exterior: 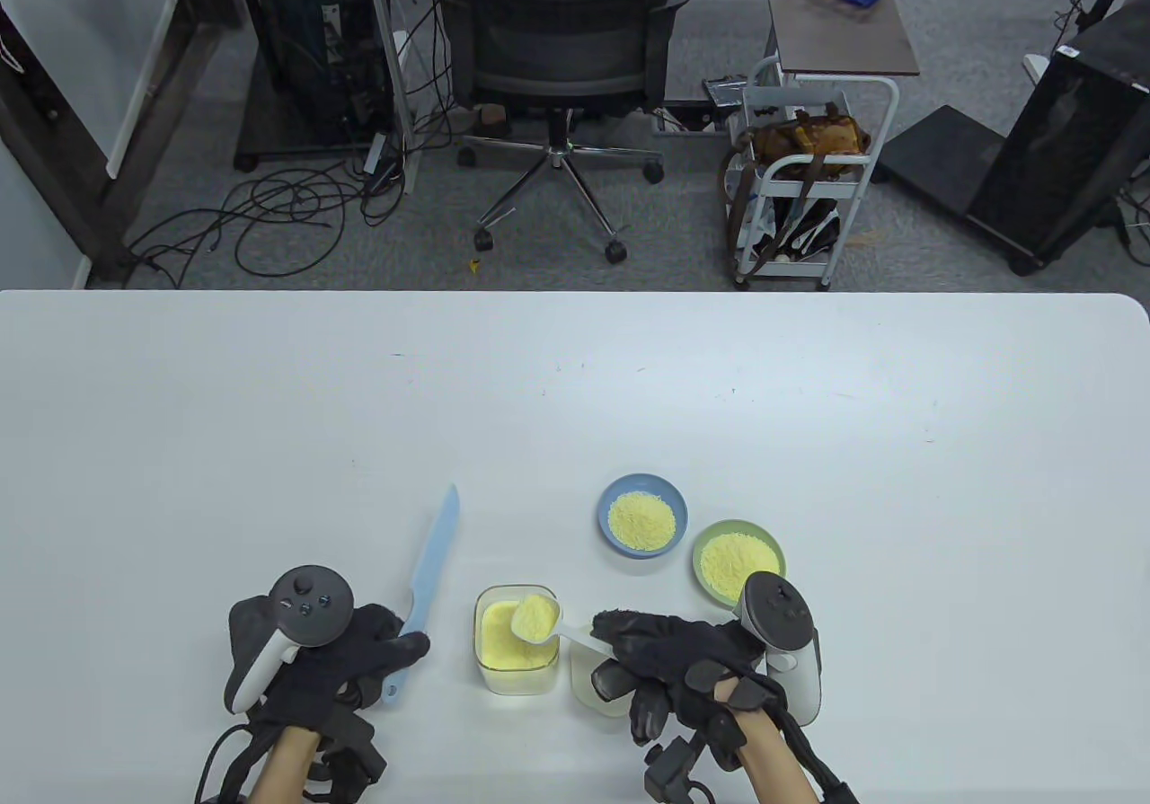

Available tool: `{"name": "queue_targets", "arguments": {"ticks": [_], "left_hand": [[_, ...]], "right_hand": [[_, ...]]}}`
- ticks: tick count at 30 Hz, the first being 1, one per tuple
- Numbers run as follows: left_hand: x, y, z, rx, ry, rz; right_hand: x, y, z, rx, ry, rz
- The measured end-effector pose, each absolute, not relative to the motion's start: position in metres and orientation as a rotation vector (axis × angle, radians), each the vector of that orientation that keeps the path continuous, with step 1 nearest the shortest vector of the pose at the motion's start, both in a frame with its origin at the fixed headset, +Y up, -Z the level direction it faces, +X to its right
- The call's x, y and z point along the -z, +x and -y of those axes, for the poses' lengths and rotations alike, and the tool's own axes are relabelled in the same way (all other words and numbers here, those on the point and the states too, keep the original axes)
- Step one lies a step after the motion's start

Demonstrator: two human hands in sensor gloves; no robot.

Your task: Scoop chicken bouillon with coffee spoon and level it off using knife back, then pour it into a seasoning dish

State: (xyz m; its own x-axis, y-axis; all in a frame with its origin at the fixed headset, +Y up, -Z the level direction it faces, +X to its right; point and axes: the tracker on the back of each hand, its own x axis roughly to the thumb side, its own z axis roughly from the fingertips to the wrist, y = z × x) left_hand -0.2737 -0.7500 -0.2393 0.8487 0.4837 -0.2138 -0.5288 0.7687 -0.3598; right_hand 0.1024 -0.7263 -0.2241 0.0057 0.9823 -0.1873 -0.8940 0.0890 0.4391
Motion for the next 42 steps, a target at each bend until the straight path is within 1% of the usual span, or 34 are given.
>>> {"name": "queue_targets", "arguments": {"ticks": [3,5,6,8,12,16,18,21,23,26,32,36,42], "left_hand": [[0.244,-0.278,0.766,-0.544,-0.481,-0.181],[0.245,-0.278,0.771,-0.471,-0.442,-0.223],[0.246,-0.278,0.774,-0.397,-0.449,-0.237],[0.246,-0.277,0.774,-0.378,-0.443,-0.240],[0.246,-0.271,0.773,-0.196,-0.403,-0.231],[0.244,-0.267,0.771,-0.153,-0.373,-0.216],[0.242,-0.264,0.769,-0.138,-0.341,-0.202],[0.238,-0.260,0.763,-0.117,-0.218,-0.191],[0.235,-0.260,0.759,-0.125,-0.128,-0.186],[0.233,-0.262,0.756,-0.171,-0.071,-0.169],[0.233,-0.264,0.758,-0.245,-0.099,-0.159],[0.234,-0.263,0.760,-0.282,-0.101,-0.146],[0.235,-0.264,0.761,-0.298,-0.109,-0.148]], "right_hand": [[0.223,0.103,0.726,-1.482,0.226,-0.500],[0.223,0.103,0.725,-1.478,0.232,-0.498],[0.223,0.103,0.726,-1.472,0.235,-0.499],[0.223,0.103,0.725,-1.465,0.237,-0.501],[0.223,0.102,0.725,-1.452,0.242,-0.507],[0.224,0.102,0.724,-1.454,0.240,-0.512],[0.224,0.102,0.724,-1.450,0.244,-0.511],[0.225,0.107,0.722,-1.442,0.239,-0.485],[0.226,0.114,0.721,-1.424,0.217,-0.457],[0.227,0.128,0.726,-1.396,0.159,-0.422],[0.239,0.162,0.745,-1.442,0.065,-0.401],[0.254,0.180,0.758,-1.462,-0.054,-0.329],[0.279,0.187,0.769,-1.481,-0.092,-0.310]]}}
